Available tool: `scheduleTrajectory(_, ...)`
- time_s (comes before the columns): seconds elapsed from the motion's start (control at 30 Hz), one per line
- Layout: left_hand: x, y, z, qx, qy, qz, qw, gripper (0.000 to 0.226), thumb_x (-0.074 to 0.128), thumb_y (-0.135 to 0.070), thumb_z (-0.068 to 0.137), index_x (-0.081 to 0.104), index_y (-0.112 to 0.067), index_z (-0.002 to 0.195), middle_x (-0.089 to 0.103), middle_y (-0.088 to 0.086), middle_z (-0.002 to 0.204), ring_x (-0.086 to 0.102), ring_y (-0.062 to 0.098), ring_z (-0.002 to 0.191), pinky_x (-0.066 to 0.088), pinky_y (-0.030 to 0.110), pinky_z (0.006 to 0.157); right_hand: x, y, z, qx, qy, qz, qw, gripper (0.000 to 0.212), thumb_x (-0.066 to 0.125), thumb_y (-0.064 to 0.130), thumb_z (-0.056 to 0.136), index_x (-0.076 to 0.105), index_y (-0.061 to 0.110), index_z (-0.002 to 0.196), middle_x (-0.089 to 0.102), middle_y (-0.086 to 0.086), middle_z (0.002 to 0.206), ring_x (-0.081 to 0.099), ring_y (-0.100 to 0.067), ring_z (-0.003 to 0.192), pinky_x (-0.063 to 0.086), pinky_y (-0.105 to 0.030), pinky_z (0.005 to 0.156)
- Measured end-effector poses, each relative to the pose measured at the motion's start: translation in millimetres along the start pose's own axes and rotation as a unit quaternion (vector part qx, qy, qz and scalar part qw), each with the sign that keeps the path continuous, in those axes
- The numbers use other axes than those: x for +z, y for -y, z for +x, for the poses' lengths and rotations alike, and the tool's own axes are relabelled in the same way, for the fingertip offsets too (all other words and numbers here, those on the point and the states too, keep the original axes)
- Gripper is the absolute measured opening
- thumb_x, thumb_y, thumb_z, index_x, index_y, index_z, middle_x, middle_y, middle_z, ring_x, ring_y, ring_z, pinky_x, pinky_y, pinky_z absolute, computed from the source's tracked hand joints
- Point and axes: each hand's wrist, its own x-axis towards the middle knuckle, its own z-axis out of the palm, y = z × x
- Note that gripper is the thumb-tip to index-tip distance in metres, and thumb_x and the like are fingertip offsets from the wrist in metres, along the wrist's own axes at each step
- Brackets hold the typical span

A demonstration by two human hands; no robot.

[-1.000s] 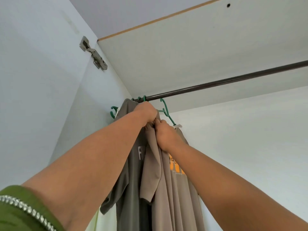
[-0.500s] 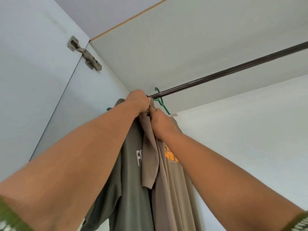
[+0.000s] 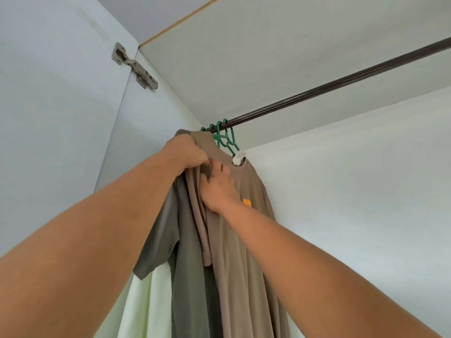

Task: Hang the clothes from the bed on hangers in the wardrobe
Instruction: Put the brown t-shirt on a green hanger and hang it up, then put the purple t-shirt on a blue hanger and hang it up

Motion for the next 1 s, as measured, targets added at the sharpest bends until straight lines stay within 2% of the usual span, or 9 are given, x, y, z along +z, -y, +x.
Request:
scheduleTrajectory(0.17, -14.5, 22.3, -24.2, -0.044, 0.07, 0.029, 0.996, 0.013, 0.056, -0.016, 0.083, 0.057, -0.003, 0.083, 0.054, 0.013, 0.07, 0.051, 0.023, 0.062, 0.039, 0.027, 0.052, 7.6, 7.4, -38.7, 0.027, -0.016, 0.003, 1.0, 0.06, 0.031, 0.06, 0.096, 0.031, 0.024, 0.144, 0.035, -0.01, 0.142, 0.038, -0.033, 0.129, 0.034, -0.045, 0.107)
scheduleTrajectory(0.3, -36.1, 37.7, -47.0, -0.037, 0.066, 0.066, 0.995, 0.013, 0.051, -0.018, 0.083, 0.054, -0.006, 0.083, 0.061, 0.011, 0.063, 0.057, 0.021, 0.055, 0.039, 0.024, 0.051, 18.6, 19.7, -83.8, 0.041, -0.012, -0.019, 0.999, 0.062, 0.028, 0.068, 0.092, 0.032, 0.029, 0.141, 0.036, -0.004, 0.139, 0.036, -0.028, 0.128, 0.037, -0.047, 0.104)
scheduleTrajectory(0.4, -45.5, 48.2, -72.9, -0.039, 0.11, 0.098, 0.988, 0.015, 0.051, -0.017, 0.084, 0.053, -0.005, 0.076, 0.059, 0.011, 0.061, 0.054, 0.021, 0.053, 0.036, 0.025, 0.05, 29.3, 32.9, -127.8, 0.041, -0.012, -0.022, 0.999, 0.061, 0.036, 0.064, 0.092, 0.031, 0.027, 0.14, 0.036, -0.002, 0.135, 0.036, -0.026, 0.124, 0.04, -0.047, 0.1)
scheduleTrajectory(0.5, -49.4, 64.2, -103.8, -0.034, 0.117, 0.115, 0.986, 0.01, 0.05, -0.014, 0.08, 0.056, -0.007, 0.074, 0.06, 0.015, 0.07, 0.054, 0.024, 0.063, 0.039, 0.028, 0.057, 39.1, 48.3, -163.3, 0.064, -0.015, -0.003, 0.998, 0.061, 0.044, 0.059, 0.092, 0.03, 0.026, 0.141, 0.037, -0.002, 0.134, 0.038, -0.026, 0.121, 0.041, -0.046, 0.097)
scheduleTrajectory(0.63, -60.5, 82.6, -148.6, -0.026, 0.089, 0.083, 0.992, 0.011, 0.05, -0.007, 0.08, 0.057, -0.007, 0.071, 0.06, 0.021, 0.091, 0.058, 0.038, 0.094, 0.045, 0.034, 0.074, 43.1, 66.5, -199.8, 0.083, -0.01, -0.001, 0.997, 0.059, 0.053, 0.046, 0.091, 0.03, 0.026, 0.142, 0.037, -0.004, 0.135, 0.038, -0.027, 0.122, 0.042, -0.045, 0.097)
scheduleTrajectory(0.73, -71.5, 89.1, -188.9, -0.033, 0.071, 0.087, 0.993, 0.011, 0.05, -0.012, 0.079, 0.056, -0.012, 0.071, 0.064, 0.017, 0.091, 0.059, 0.035, 0.092, 0.041, 0.029, 0.072, 40.6, 83.9, -232.5, 0.117, 0.022, -0.009, 0.993, 0.06, 0.056, 0.042, 0.09, 0.03, 0.027, 0.142, 0.036, -0.004, 0.135, 0.039, -0.028, 0.123, 0.043, -0.048, 0.097)
scheduleTrajectory(0.83, -82.6, 93.5, -240.6, -0.041, 0.056, 0.088, 0.994, 0.016, 0.044, -0.016, 0.085, 0.05, -0.019, 0.07, 0.057, 0.004, 0.08, 0.055, 0.03, 0.082, 0.039, 0.028, 0.068, 30.0, 109.0, -272.8, 0.149, 0.042, 0.035, 0.987, 0.059, 0.058, 0.038, 0.09, 0.03, 0.027, 0.141, 0.038, -0.004, 0.135, 0.041, -0.027, 0.123, 0.043, -0.045, 0.096)
scheduleTrajectory(0.9, -93.2, 98.6, -284.8, -0.046, 0.039, 0.076, 0.995, 0.008, 0.047, -0.018, 0.085, 0.054, -0.022, 0.083, 0.058, -0.002, 0.085, 0.053, 0.024, 0.085, 0.037, 0.027, 0.068, 22.7, 129.7, -305.5, 0.167, 0.053, 0.071, 0.982, 0.057, 0.059, 0.035, 0.09, 0.031, 0.026, 0.139, 0.04, -0.004, 0.134, 0.043, -0.025, 0.123, 0.043, -0.045, 0.097)
scheduleTrajectory(1.0, -116.8, 112.3, -354.7, -0.048, -0.012, 0.066, 0.997, 0.026, 0.054, -0.02, 0.083, 0.052, -0.017, 0.108, 0.06, -0.006, 0.101, 0.049, 0.019, 0.102, 0.039, 0.028, 0.075, 12.6, 167.9, -358.5, 0.189, 0.073, 0.098, 0.974, 0.055, 0.06, 0.032, 0.089, 0.033, 0.024, 0.136, 0.043, -0.003, 0.129, 0.045, -0.026, 0.12, 0.043, -0.044, 0.096)
